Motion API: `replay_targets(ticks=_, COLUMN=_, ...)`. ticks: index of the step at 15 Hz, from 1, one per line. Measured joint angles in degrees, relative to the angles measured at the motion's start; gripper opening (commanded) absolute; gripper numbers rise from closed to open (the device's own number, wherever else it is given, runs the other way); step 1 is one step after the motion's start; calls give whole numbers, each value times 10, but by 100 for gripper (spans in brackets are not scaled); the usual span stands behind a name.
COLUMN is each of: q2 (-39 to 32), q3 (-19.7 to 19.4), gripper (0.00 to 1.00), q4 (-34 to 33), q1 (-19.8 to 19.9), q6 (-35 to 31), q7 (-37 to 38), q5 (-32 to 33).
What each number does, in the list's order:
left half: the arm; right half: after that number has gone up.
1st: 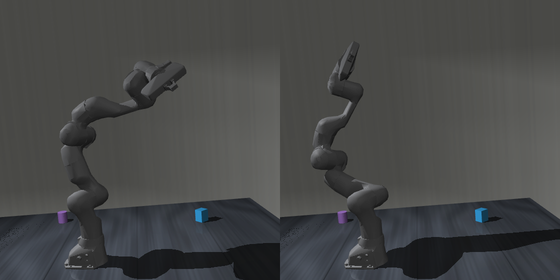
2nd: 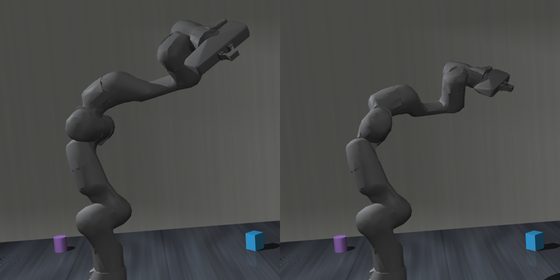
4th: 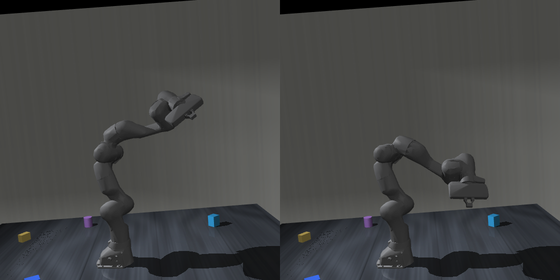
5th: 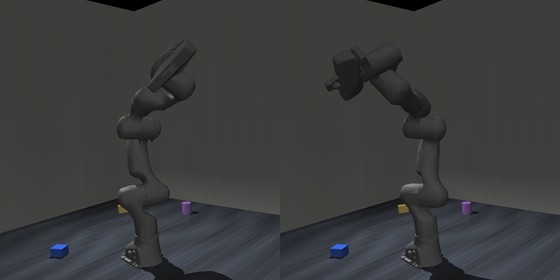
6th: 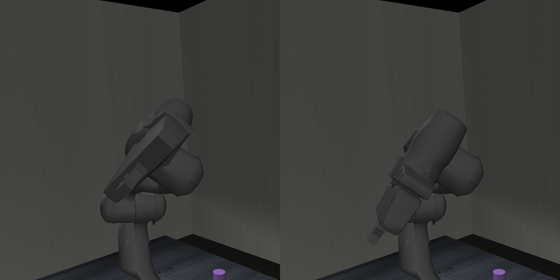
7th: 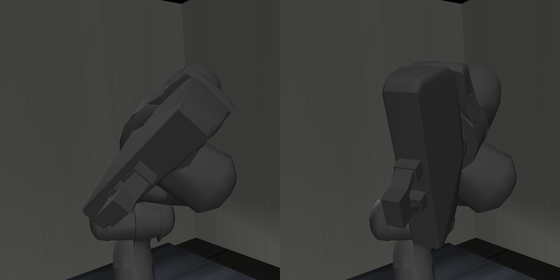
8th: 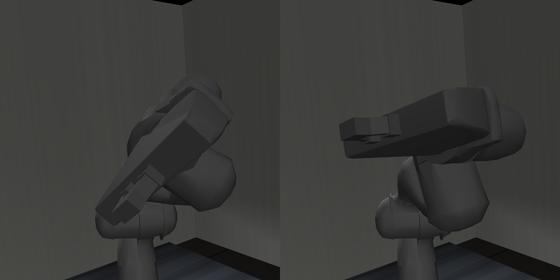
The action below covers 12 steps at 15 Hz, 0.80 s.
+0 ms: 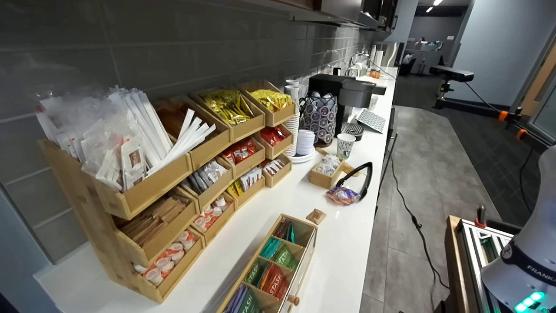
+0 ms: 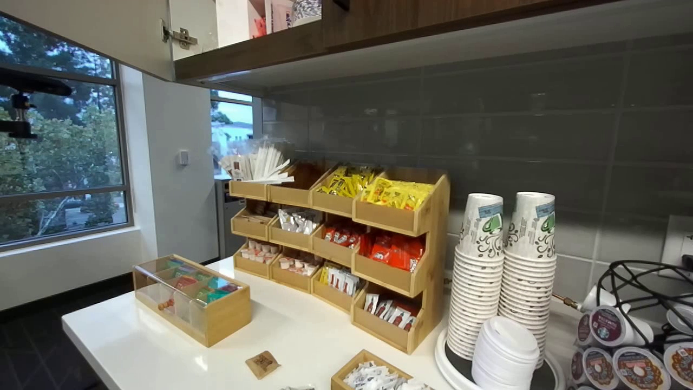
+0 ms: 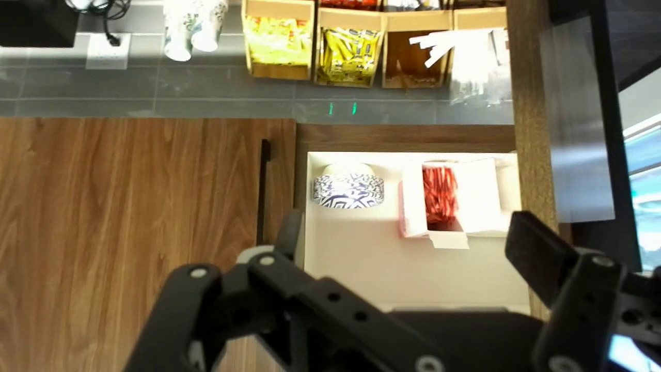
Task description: Open the cabinet
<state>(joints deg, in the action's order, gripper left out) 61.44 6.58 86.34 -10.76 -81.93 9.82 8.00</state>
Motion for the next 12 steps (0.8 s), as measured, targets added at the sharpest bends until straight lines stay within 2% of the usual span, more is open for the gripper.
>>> replay_targets(ticks=5, q2=-2, q3=-35, gripper=100, q4=6, q1=3, q6=10, q7=-2, q5=-72)
replay_targets(ticks=12, q2=-13, q3=-39, gripper=100, q4=10, q1=3, q6=25, q7=-27, q5=-138)
